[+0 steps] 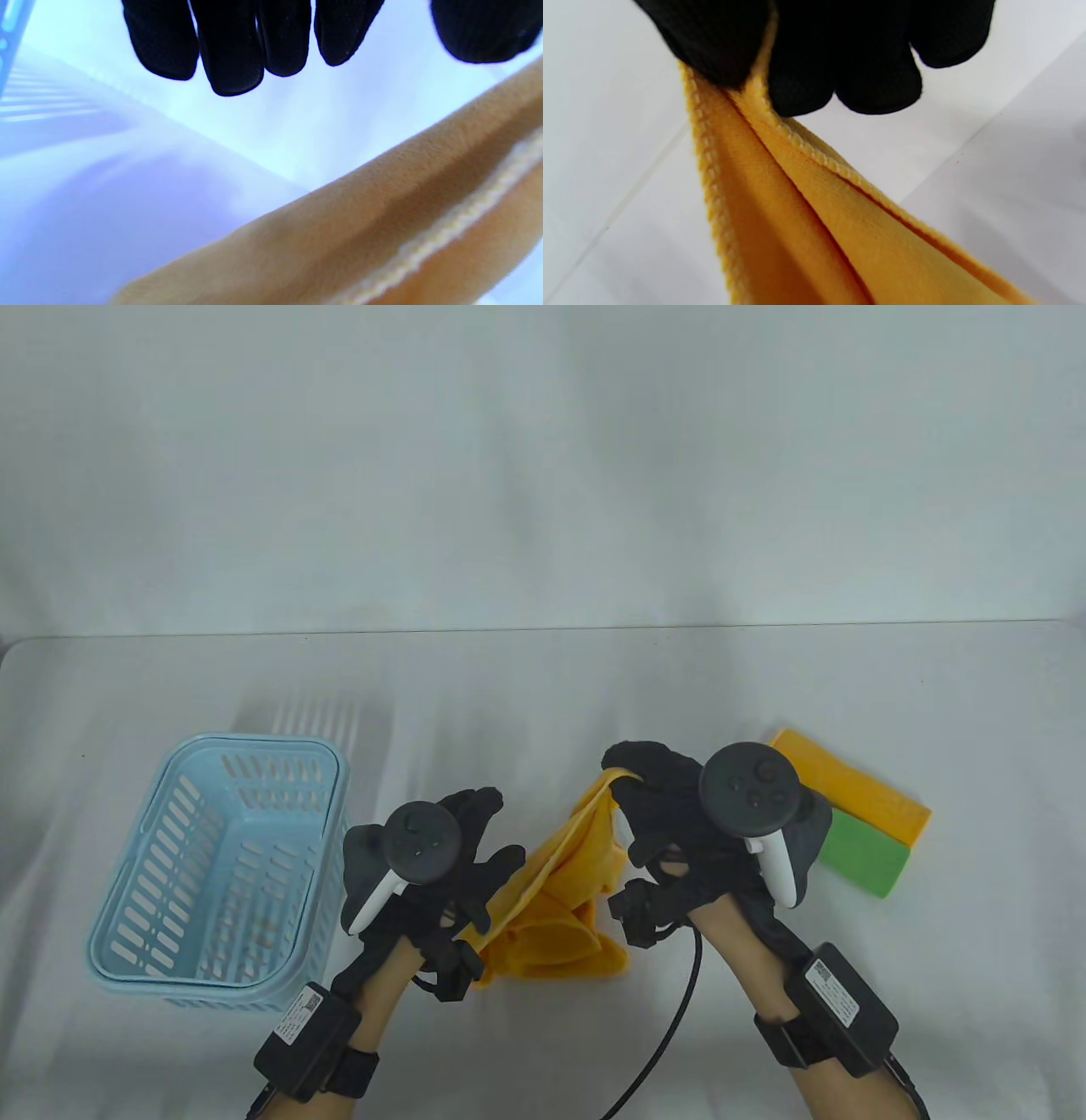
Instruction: Roll square towel into towel roll
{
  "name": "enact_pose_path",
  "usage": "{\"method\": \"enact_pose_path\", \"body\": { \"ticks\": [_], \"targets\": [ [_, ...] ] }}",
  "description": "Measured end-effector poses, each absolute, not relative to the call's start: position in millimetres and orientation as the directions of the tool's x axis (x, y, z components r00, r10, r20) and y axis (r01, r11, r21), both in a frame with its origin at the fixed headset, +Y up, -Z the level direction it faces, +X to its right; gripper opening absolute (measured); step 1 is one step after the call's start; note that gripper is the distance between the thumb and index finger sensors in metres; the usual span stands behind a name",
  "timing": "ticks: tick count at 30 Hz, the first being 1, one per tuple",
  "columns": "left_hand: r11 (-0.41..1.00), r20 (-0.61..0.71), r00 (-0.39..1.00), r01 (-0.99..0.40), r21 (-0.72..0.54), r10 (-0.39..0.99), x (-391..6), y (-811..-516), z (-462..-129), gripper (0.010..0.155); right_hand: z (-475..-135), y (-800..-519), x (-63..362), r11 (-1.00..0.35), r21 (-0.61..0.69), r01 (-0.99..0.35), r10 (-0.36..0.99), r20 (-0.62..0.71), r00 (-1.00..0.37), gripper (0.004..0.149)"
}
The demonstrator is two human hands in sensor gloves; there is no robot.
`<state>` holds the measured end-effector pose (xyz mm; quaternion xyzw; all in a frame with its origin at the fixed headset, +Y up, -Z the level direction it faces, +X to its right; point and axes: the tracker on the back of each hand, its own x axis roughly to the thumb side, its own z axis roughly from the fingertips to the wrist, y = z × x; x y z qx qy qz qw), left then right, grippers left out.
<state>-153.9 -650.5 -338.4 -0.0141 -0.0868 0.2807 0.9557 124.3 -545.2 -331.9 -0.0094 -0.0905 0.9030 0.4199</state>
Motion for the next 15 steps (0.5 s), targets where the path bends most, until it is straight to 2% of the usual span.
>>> {"method": "enact_pose_path", "body": {
  "ticks": [7, 15],
  "targets": [
    [0.836, 0.178, 0.818, -0.544, -0.071, 0.547, -155, -644, -335, 0.08, -340, -510, 133, -0.563, -0.16, -0.811, 0.823, -0.025, -0.567, 0.04],
    [0.889, 0.204, 0.866, -0.436, -0.142, 0.457, -139, -660, -336, 0.079, -340, -484, 140, -0.556, -0.195, -0.808, 0.827, -0.029, -0.562, 0.04]
  ]
}}
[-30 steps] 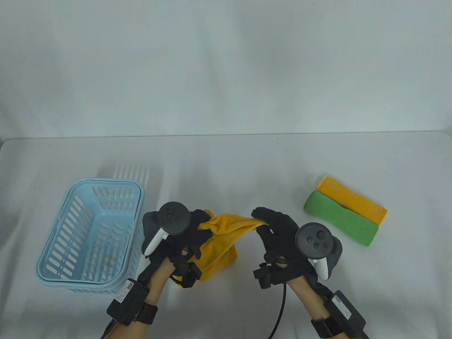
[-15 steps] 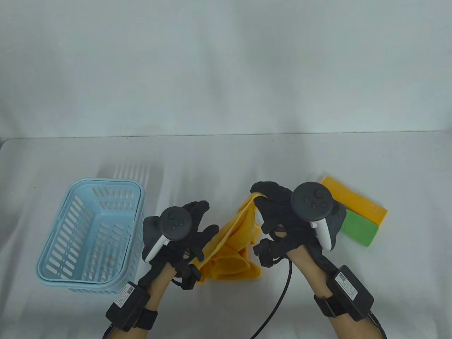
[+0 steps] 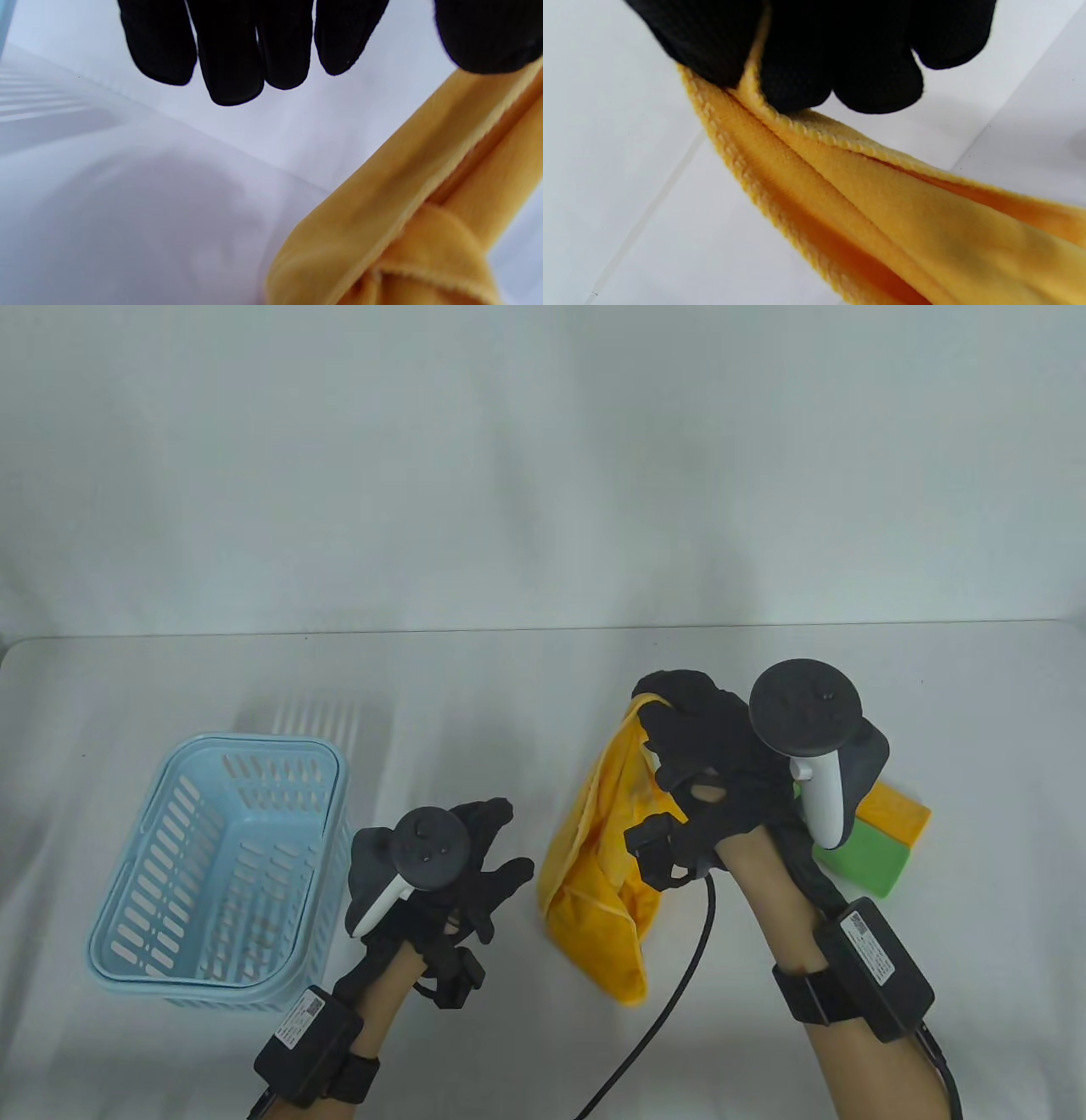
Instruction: Roll square towel into towel roll
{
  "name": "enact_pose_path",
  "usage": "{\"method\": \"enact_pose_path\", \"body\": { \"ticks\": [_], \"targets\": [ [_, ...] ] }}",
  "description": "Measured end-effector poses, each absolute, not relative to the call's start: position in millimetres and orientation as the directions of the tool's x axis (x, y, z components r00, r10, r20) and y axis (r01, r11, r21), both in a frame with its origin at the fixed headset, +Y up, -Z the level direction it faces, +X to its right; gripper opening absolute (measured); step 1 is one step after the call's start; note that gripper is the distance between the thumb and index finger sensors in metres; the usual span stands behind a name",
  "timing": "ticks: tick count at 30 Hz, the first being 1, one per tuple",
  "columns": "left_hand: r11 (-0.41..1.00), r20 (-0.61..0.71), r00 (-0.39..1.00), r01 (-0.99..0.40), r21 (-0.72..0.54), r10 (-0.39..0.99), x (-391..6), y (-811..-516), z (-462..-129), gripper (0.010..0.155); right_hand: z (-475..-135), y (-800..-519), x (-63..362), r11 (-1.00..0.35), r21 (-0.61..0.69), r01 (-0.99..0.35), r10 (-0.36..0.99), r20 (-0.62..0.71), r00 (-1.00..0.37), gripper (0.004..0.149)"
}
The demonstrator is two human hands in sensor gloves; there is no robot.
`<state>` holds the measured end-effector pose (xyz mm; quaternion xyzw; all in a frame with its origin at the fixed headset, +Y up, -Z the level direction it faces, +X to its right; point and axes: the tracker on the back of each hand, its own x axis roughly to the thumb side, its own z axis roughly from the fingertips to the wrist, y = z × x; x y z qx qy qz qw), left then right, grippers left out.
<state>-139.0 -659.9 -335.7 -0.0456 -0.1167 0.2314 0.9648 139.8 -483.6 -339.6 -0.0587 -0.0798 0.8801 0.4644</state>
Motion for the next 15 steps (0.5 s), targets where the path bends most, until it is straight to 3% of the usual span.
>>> {"method": "enact_pose_path", "body": {
  "ticks": [9, 15],
  "targets": [
    [0.945, 0.231, 0.927, -0.247, -0.213, 0.294, -110, -693, -335, 0.079, -335, -476, 135, -0.58, -0.194, -0.791, 0.809, -0.021, -0.588, 0.04],
    [0.972, 0.166, 0.969, -0.152, -0.178, 0.182, -92, -715, -335, 0.077, -330, -476, 133, -0.573, -0.182, -0.799, 0.814, -0.013, -0.58, 0.04]
  ]
}}
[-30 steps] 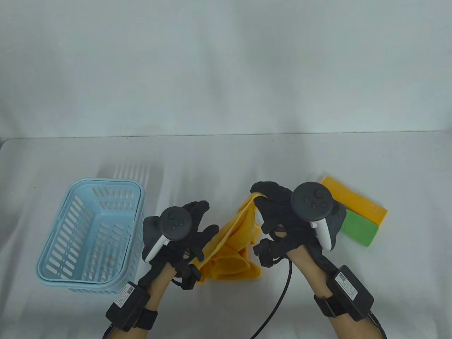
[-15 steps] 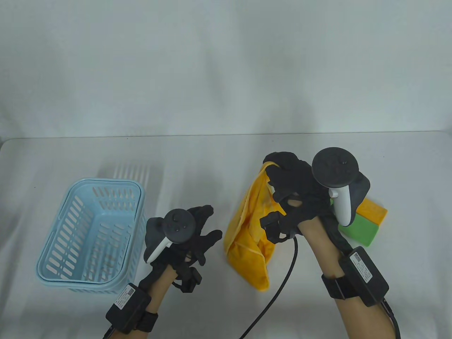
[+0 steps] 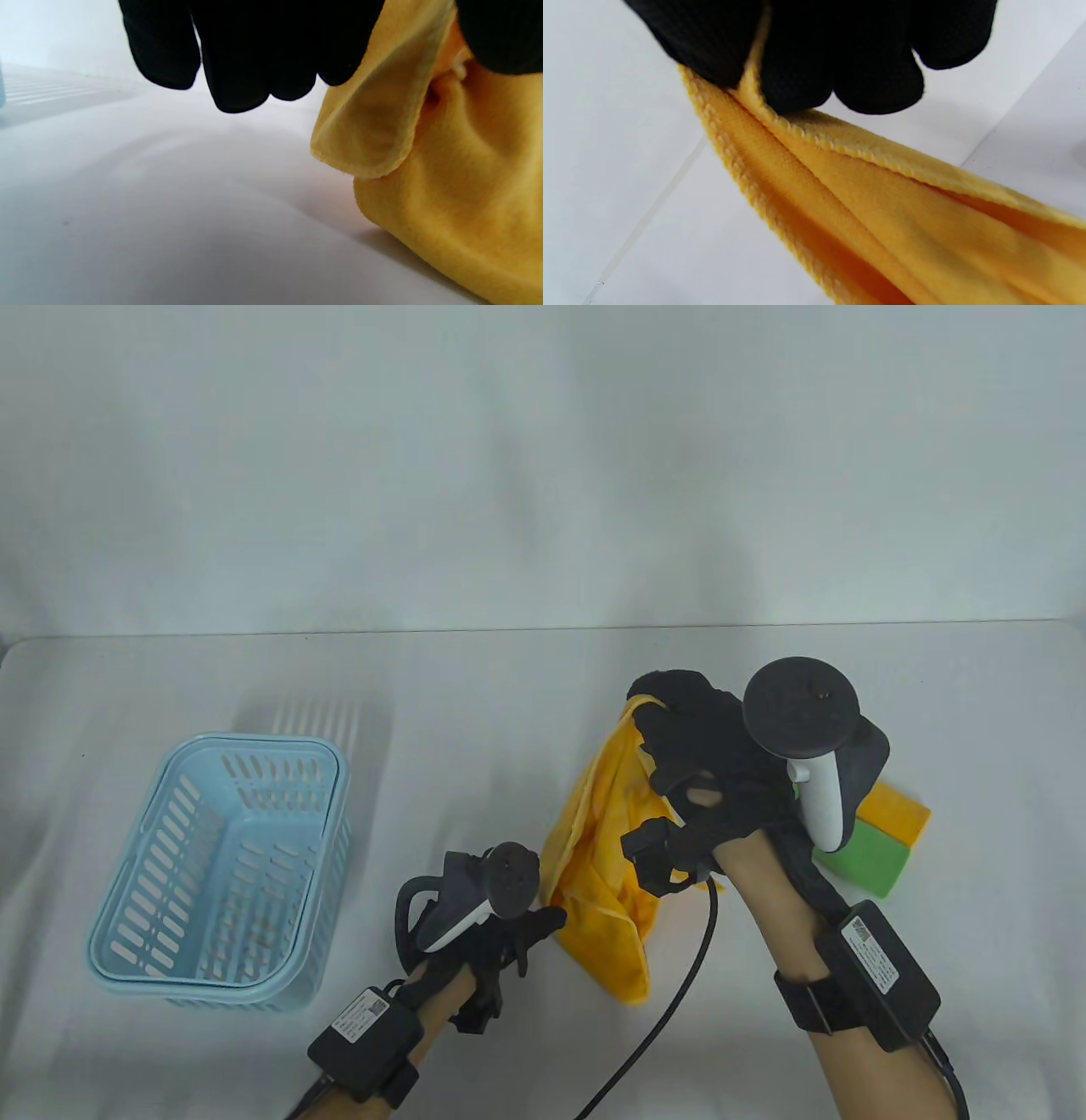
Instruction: Roll square towel into towel roll
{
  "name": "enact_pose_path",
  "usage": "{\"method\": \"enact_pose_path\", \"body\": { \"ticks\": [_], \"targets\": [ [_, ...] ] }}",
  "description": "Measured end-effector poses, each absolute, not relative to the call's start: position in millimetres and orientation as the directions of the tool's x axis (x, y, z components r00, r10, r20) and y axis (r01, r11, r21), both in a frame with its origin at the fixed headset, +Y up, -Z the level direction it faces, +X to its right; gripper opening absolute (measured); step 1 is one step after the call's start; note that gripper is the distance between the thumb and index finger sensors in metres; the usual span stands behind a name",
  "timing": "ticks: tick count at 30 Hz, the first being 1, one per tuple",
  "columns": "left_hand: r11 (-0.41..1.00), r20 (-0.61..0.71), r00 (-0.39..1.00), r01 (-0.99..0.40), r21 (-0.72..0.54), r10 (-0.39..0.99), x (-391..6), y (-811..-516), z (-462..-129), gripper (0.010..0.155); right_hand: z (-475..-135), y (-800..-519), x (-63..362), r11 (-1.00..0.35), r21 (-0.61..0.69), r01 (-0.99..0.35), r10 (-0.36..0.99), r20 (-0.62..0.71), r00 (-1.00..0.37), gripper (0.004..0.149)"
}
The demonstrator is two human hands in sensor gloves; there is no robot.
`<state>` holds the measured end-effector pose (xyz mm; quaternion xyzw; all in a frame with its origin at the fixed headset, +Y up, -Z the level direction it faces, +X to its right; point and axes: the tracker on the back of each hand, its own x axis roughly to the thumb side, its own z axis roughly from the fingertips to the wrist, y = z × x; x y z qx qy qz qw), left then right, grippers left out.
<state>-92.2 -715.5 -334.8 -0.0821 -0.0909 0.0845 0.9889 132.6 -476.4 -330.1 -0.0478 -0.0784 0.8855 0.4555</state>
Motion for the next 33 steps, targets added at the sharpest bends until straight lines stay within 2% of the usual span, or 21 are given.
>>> {"method": "enact_pose_path", "body": {
  "ticks": [11, 17, 20, 23, 26, 33],
  "targets": [
    [0.949, 0.114, 0.961, -0.223, -0.221, 0.252, -100, -719, -341, 0.047, -333, -476, 142, -0.57, -0.18, -0.802, 0.817, -0.018, -0.577, 0.04],
    [0.924, 0.052, 0.94, -0.319, -0.21, 0.337, -116, -711, -346, 0.044, -337, -472, 155, -0.584, -0.222, -0.781, 0.805, -0.04, -0.592, 0.04],
    [0.921, 0.049, 0.927, -0.362, -0.145, 0.372, -124, -695, -346, 0.044, -341, -473, 164, -0.616, -0.247, -0.748, 0.78, -0.058, -0.623, 0.039],
    [0.907, 0.046, 0.906, -0.419, -0.05, 0.421, -135, -665, -344, 0.044, -347, -477, 176, -0.65, -0.266, -0.712, 0.752, -0.085, -0.654, 0.039],
    [0.865, 0.02, 0.865, -0.501, -0.022, 0.502, -150, -633, -347, 0.044, -350, -477, 191, -0.662, -0.302, -0.686, 0.739, -0.109, -0.665, 0.039],
    [0.874, -0.032, 0.874, -0.483, 0.043, 0.485, -202, -574, -359, 0.043, -350, -473, 228, -0.699, -0.355, -0.621, 0.702, -0.174, -0.69, 0.038]
  ]
}}
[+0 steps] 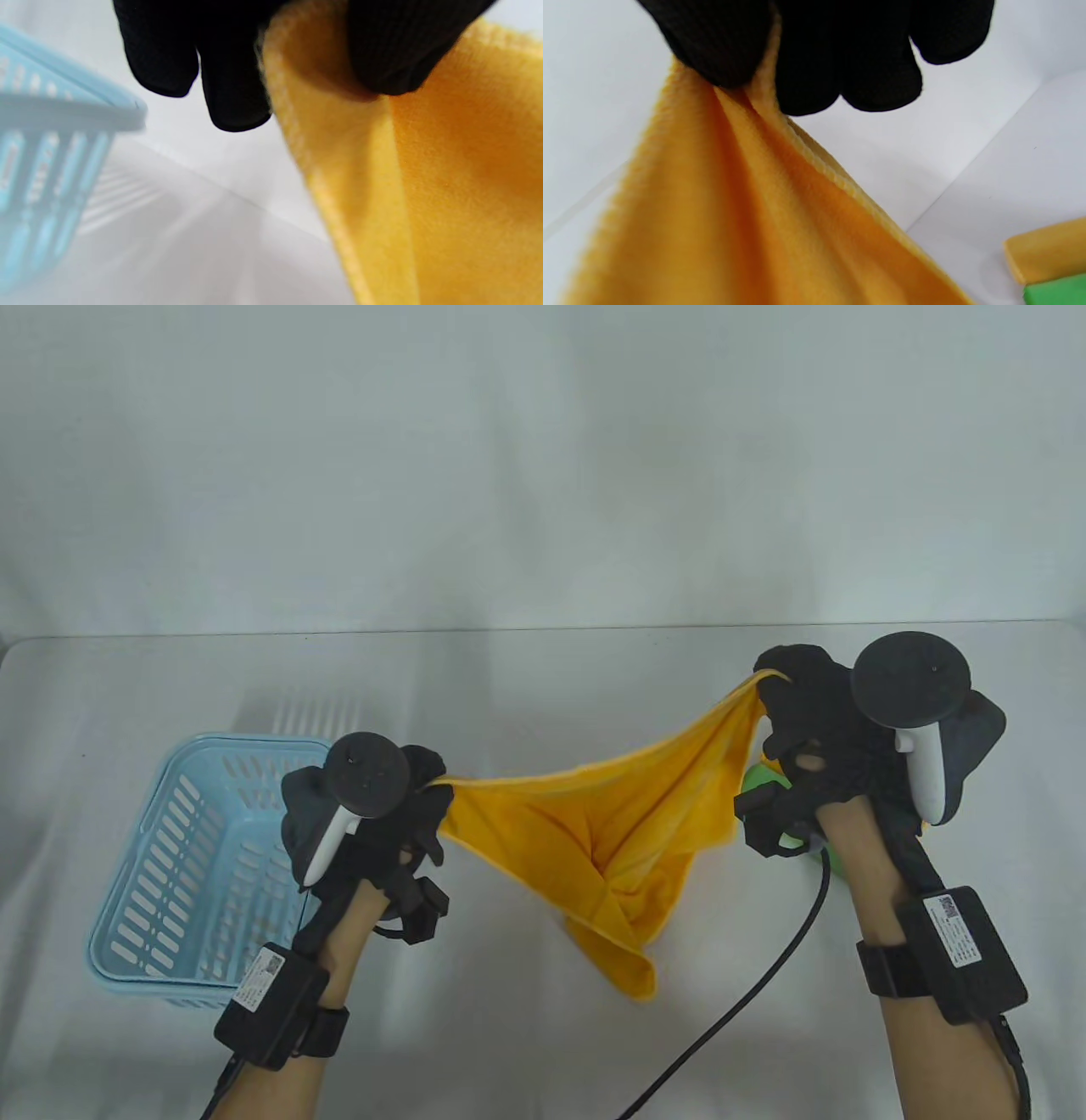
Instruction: Roll square towel into towel roll
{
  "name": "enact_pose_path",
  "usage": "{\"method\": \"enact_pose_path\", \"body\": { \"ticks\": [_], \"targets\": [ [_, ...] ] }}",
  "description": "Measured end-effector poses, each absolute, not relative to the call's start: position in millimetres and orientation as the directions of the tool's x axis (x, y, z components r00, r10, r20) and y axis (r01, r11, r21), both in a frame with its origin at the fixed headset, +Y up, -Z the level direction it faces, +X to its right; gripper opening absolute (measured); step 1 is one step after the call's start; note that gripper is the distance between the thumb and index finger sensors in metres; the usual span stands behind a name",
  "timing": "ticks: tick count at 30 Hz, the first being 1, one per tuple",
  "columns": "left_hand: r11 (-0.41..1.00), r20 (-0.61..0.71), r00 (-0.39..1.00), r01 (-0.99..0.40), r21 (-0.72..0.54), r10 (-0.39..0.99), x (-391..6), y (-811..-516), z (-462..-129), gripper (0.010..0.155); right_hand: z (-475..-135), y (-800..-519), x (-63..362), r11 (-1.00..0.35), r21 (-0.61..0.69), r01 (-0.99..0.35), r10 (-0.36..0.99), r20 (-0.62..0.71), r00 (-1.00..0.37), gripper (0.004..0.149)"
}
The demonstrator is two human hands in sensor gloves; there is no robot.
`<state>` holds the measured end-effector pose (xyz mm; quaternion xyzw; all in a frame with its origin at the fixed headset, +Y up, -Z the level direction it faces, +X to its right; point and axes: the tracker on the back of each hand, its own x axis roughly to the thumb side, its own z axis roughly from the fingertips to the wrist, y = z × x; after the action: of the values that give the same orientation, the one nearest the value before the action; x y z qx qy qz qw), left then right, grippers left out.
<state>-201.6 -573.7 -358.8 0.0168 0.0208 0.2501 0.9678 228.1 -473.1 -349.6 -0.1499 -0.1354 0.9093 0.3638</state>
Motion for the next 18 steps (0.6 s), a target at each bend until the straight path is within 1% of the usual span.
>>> {"method": "enact_pose_path", "body": {
  "ticks": [2, 4, 7, 9, 15, 18],
  "targets": [
    [0.861, -0.037, 0.861, -0.506, 0.056, 0.508, -214, -563, -359, 0.044, -349, -474, 236, -0.695, -0.35, -0.627, 0.707, -0.18, -0.683, 0.038],
    [0.826, -0.021, 0.827, -0.558, 0.077, 0.561, -227, -552, -359, 0.043, -348, -476, 243, -0.689, -0.337, -0.642, 0.716, -0.178, -0.675, 0.038],
    [0.761, -0.005, 0.764, -0.642, 0.092, 0.645, -239, -540, -357, 0.042, -348, -477, 249, -0.697, -0.317, -0.643, 0.71, -0.179, -0.681, 0.038],
    [0.734, 0.006, 0.738, -0.671, 0.107, 0.674, -245, -530, -356, 0.041, -345, -475, 252, -0.699, -0.305, -0.647, 0.707, -0.163, -0.688, 0.038],
    [0.708, 0.098, 0.723, -0.69, 0.147, 0.684, -255, -493, -342, 0.041, -325, -458, 256, -0.702, -0.246, -0.668, 0.705, -0.103, -0.702, 0.039],
    [0.696, 0.147, 0.717, -0.696, 0.173, 0.681, -257, -473, -330, 0.041, -309, -443, 259, -0.692, -0.27, -0.67, 0.705, -0.054, -0.707, 0.039]
  ]
}}
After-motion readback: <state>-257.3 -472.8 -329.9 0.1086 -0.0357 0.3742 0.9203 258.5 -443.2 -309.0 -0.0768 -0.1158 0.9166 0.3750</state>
